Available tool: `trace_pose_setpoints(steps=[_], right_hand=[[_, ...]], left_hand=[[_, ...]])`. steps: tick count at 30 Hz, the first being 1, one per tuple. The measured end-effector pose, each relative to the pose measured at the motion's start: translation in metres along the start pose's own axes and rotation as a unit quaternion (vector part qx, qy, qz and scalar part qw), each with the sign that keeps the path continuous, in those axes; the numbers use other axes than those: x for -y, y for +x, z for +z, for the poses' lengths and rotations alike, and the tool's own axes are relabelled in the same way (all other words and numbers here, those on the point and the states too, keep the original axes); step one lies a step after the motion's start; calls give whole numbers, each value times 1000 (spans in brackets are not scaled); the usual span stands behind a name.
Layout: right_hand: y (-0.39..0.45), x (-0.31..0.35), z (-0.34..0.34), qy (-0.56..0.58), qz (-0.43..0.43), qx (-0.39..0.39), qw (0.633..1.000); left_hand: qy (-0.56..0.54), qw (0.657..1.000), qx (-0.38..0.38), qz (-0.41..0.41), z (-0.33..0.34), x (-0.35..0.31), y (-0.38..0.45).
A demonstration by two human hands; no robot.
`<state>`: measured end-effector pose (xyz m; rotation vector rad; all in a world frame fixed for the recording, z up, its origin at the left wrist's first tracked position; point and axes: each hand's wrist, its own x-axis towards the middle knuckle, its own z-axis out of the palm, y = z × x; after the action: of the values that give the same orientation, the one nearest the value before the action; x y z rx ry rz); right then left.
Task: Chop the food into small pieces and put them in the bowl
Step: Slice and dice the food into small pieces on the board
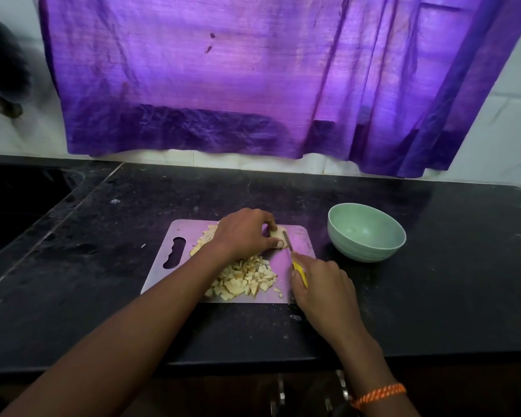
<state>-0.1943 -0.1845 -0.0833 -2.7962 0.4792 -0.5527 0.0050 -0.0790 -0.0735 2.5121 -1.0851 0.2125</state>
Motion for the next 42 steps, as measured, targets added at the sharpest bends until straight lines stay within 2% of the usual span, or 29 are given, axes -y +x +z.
trace_pose_setpoints(steps=[8, 13, 16, 25, 30, 36, 42], right_hand=[[-32, -11, -3, 35, -3, -28, 999], [-30, -11, -5, 117, 5, -55, 992], [-17, -4, -2, 126, 3, -69, 990], [36, -3, 18, 53, 2, -30, 998], [38, -1, 17, 8, -2, -15, 1000], [38, 5, 9, 23, -22, 5, 999], [5, 2, 1, 11, -34, 1, 999]], left_hand=[[19, 1000, -7, -1, -1, 0, 2], [-2, 1000, 3, -8, -3, 0, 2], [-6, 1000, 4, -13, -4, -1, 2], [-15, 999, -12, -28, -1, 2, 2], [-17, 999, -9, -26, -1, 2, 2], [-12, 1000, -6, -28, 0, 2, 2], [-12, 999, -1, -35, 0, 3, 2]])
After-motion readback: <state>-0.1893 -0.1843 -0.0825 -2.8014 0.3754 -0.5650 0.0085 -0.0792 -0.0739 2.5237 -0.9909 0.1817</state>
